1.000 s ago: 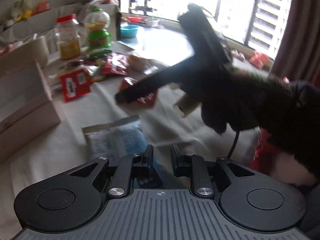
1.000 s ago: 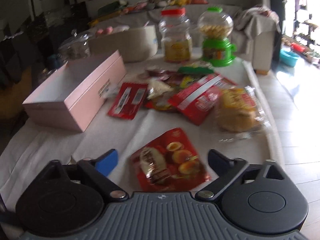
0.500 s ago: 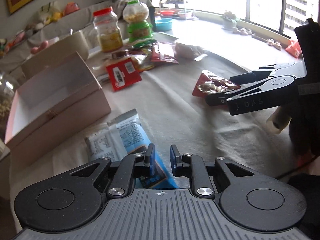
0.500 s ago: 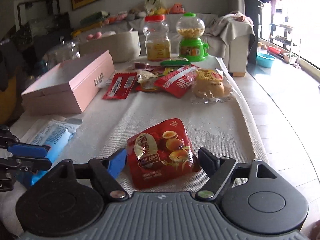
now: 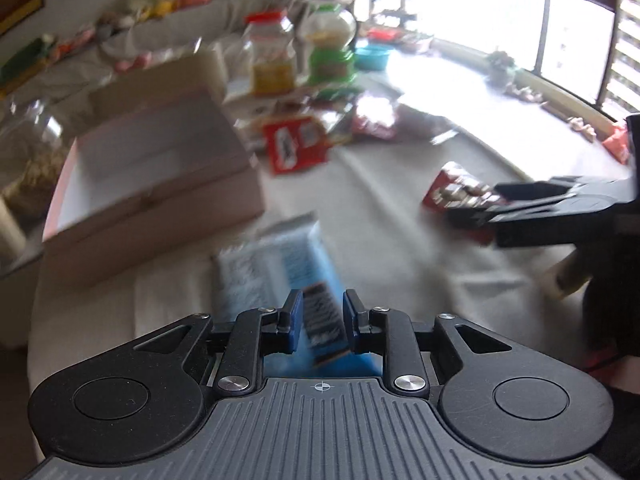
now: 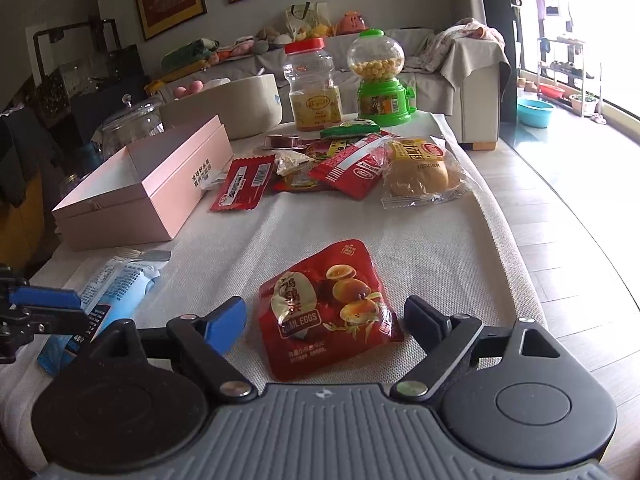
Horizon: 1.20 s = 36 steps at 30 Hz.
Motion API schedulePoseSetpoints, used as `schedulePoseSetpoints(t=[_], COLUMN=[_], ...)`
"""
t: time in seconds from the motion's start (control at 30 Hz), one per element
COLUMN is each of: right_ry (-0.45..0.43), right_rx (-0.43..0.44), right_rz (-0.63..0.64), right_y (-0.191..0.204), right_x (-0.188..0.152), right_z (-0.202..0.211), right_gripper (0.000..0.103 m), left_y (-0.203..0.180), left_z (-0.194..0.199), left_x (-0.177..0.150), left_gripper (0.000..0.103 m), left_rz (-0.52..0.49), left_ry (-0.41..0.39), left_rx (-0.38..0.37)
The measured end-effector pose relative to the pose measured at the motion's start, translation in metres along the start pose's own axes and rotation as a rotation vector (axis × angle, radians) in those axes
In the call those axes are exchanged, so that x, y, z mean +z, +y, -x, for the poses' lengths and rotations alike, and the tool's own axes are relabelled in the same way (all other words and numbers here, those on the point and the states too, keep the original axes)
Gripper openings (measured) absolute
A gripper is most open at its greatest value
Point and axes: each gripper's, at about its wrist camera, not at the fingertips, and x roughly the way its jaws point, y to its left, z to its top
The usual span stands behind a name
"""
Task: Organize snacks
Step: 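Grasp the blue-and-white packet with the left gripper while right grasps red egg-snack bag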
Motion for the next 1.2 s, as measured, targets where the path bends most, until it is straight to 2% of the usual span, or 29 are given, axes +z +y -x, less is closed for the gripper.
schedulePoseSetpoints(t=[0.07, 0.13, 0.2, 0.27, 0.33, 0.4, 0.53, 0.57, 0.67, 0.73, 0.8, 0.87, 0.93, 1.0, 1.07, 1.13, 1.2], right_ry=[-0.001, -0.002, -0.001, 0.001, 0.002, 0.002, 0.005, 0.006, 0.008, 0.011, 0.014, 0.015, 0.018, 0.022, 0.033, 0.044, 0.058], right_rx=[0.002, 0.003, 0.004, 0.008, 0.011, 0.012, 0.013, 0.014, 0.016, 0.016, 0.015, 0.016, 0.019, 0.024, 0.036, 0.043, 0.037], right_rz=[-0.002, -0.004, -0.003, 0.000, 0.001, 0.000, 0.006, 0.008, 0.011, 0.015, 0.019, 0.021, 0.024, 0.030, 0.038, 0.043, 0.058], right_y=[0.000, 0.000, -0.001, 0.000, 0.000, 0.001, 0.001, 0.001, 0.002, 0.003, 0.003, 0.003, 0.003, 0.003, 0.004, 0.004, 0.006], right_x=[0.000, 0.000, 0.000, 0.000, 0.000, 0.000, 0.000, 0.000, 0.000, 0.000, 0.000, 0.000, 0.000, 0.001, 0.001, 0.003, 0.004], right_z=[0.000, 0.000, 0.000, 0.001, 0.001, 0.001, 0.001, 0.001, 0.001, 0.000, -0.001, -0.001, -0.001, -0.002, -0.004, -0.006, -0.007], right_gripper=[0.087, 0.088, 0.088, 0.090, 0.090, 0.090, 0.092, 0.092, 0.093, 0.094, 0.094, 0.095, 0.096, 0.099, 0.103, 0.103, 0.103], left_y=[0.000, -0.006, -0.011, -0.017, -0.018, -0.012, 0.002, 0.009, 0.019, 0.015, 0.011, 0.008, 0.011, 0.017, 0.024, 0.033, 0.039], left_z=[-0.006, -0.010, -0.013, -0.016, -0.014, -0.011, -0.010, -0.011, -0.014, -0.019, -0.023, -0.025, -0.021, -0.015, -0.010, -0.015, -0.022], left_x=[-0.002, -0.001, 0.000, -0.001, -0.003, -0.004, -0.008, -0.008, -0.005, -0.005, -0.005, -0.005, -0.006, -0.005, -0.006, -0.005, -0.006], left_gripper=[0.029, 0.038, 0.056, 0.065, 0.066, 0.061, 0.062, 0.063, 0.062, 0.070, 0.090, 0.096, 0.095, 0.089, 0.087, 0.087, 0.087], left_rz=[0.018, -0.003, -0.014, -0.033, -0.041, -0.020, -0.032, -0.008, 0.068, 0.036, 0.012, 0.007, 0.021, 0.058, 0.067, 0.076, 0.105], left_ry=[0.019, 0.013, 0.010, 0.010, -0.002, -0.020, -0.037, -0.030, -0.020, -0.027, -0.024, -0.021, -0.035, -0.055, -0.079, -0.060, -0.034], left_rx=[-0.017, -0.037, -0.070, -0.084, -0.091, -0.076, 0.092, 0.099, 0.033, 0.020, -0.009, -0.039, -0.049, -0.047, 0.025, 0.074, 0.051])
